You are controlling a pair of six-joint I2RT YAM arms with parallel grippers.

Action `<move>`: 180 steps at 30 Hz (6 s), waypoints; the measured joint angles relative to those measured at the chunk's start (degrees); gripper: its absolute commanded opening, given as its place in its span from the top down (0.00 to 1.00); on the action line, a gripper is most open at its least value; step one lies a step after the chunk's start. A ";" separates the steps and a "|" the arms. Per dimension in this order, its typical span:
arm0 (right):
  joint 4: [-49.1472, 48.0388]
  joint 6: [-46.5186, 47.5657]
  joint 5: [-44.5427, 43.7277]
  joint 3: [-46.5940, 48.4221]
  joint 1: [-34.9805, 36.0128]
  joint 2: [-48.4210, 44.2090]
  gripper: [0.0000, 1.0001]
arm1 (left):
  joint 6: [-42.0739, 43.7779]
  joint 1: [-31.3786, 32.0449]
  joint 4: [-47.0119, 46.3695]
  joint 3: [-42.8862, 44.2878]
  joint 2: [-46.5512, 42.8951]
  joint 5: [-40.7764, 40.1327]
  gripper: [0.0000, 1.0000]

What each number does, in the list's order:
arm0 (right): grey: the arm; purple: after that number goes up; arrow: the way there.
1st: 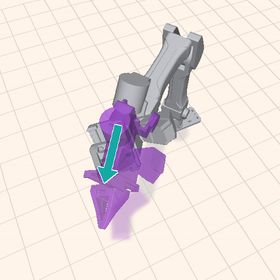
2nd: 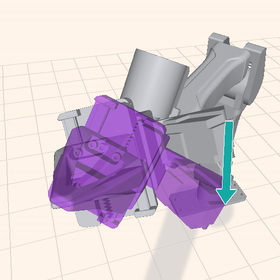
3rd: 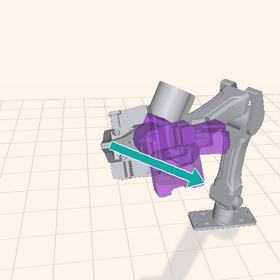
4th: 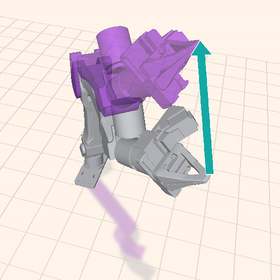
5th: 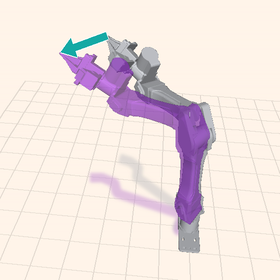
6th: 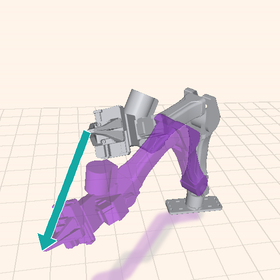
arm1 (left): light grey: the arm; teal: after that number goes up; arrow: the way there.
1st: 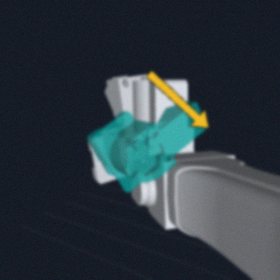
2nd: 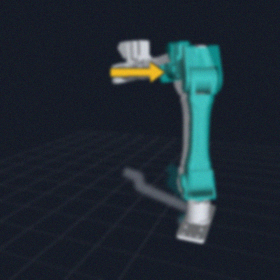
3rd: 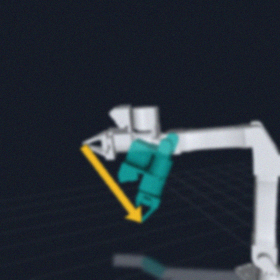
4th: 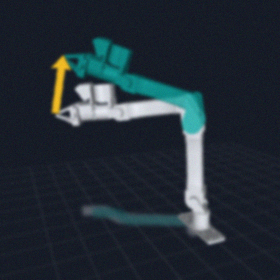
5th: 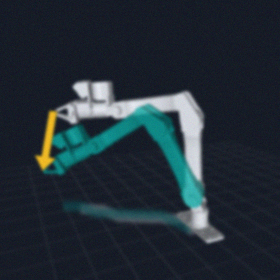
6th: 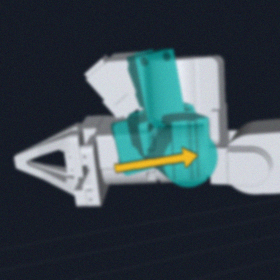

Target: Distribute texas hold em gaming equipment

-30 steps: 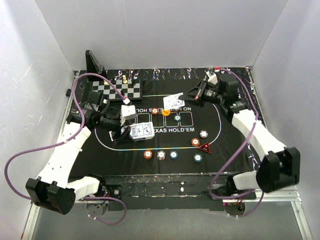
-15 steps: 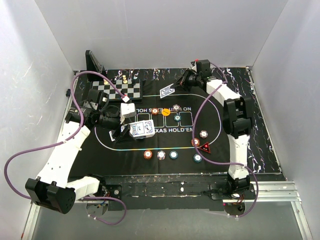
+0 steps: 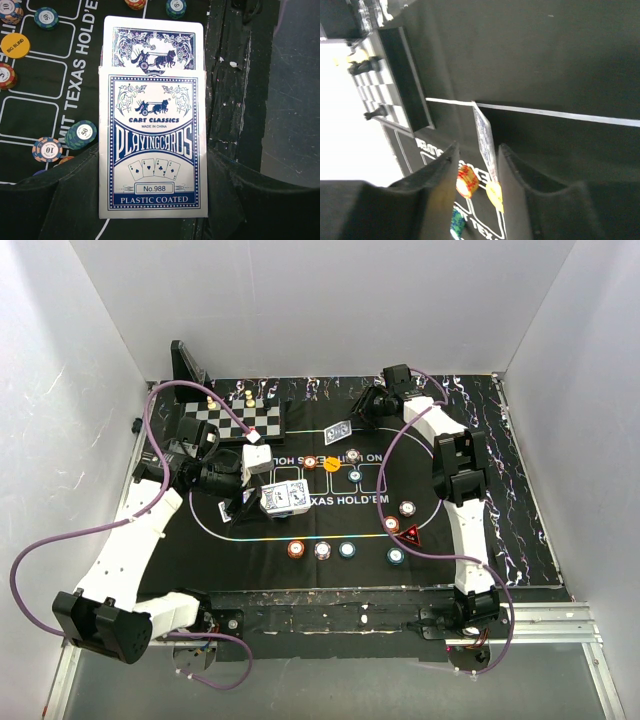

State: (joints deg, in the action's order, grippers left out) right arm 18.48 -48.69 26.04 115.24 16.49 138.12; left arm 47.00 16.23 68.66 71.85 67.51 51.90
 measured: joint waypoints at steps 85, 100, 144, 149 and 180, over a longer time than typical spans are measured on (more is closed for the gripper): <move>-30.73 -17.20 6.97 -64.83 27.50 -64.37 0.54 | -0.79 0.00 -0.63 -2.08 -4.68 1.29 0.56; -30.51 -17.90 7.19 -66.40 23.96 -69.11 0.66 | -4.28 0.00 -4.04 -2.12 -4.68 2.73 0.57; -28.20 -24.17 18.29 -70.79 -2.95 -80.02 0.99 | -7.45 -0.48 -7.41 -3.85 -4.72 4.52 0.59; -22.86 -18.84 19.02 -72.70 -12.20 -79.60 0.99 | -6.99 -0.94 -7.10 -3.85 -4.72 4.55 0.59; -6.82 2.51 -8.39 -75.76 -27.41 -60.65 0.80 | -6.67 -1.49 -6.12 -3.85 -4.70 4.72 0.59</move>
State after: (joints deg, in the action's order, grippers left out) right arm 11.66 -46.17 17.65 39.48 -10.92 77.47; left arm 40.34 14.74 62.54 68.01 62.81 56.62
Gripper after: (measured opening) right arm 0.058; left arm 0.644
